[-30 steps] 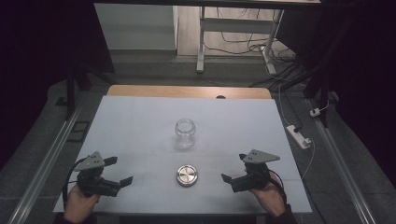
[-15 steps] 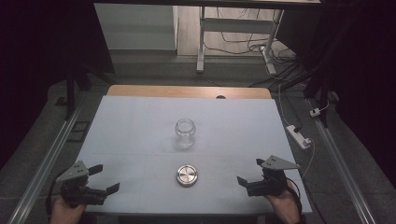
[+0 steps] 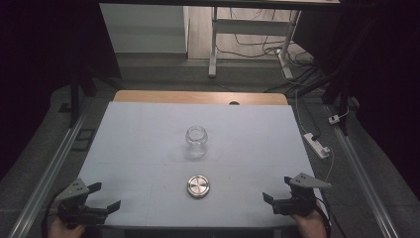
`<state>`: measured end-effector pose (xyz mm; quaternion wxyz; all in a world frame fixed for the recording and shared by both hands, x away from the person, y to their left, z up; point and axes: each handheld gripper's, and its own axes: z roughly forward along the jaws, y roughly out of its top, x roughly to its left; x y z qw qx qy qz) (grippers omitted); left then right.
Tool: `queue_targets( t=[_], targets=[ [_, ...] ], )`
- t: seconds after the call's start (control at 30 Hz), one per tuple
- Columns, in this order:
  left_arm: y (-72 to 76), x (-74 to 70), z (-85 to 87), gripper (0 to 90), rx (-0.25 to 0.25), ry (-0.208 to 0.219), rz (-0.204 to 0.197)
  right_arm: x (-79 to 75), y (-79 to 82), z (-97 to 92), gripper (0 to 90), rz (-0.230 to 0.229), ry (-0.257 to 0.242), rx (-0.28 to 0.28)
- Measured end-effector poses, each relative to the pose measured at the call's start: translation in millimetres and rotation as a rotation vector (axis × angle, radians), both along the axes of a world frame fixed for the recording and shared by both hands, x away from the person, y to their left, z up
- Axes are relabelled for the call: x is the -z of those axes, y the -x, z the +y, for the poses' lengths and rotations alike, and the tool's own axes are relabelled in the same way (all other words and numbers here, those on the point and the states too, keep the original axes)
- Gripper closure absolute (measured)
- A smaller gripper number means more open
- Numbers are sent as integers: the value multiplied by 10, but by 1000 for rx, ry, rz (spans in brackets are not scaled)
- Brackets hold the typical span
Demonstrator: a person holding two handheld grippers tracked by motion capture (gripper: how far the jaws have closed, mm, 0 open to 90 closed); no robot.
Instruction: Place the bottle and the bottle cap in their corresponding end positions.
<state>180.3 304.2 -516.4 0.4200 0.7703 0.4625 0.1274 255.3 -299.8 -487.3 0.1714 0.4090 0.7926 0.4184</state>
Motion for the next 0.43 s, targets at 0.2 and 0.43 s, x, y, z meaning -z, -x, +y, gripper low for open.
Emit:
queue_targets(
  t=[0.2,0.43],
  targets=[
    [27,59,12,0,-19,-47,27,61,44,-51,0,35,14,21],
    [11,74,13,0,-28,-46,46,90,52,-65,0,60,23,36]
  ],
)
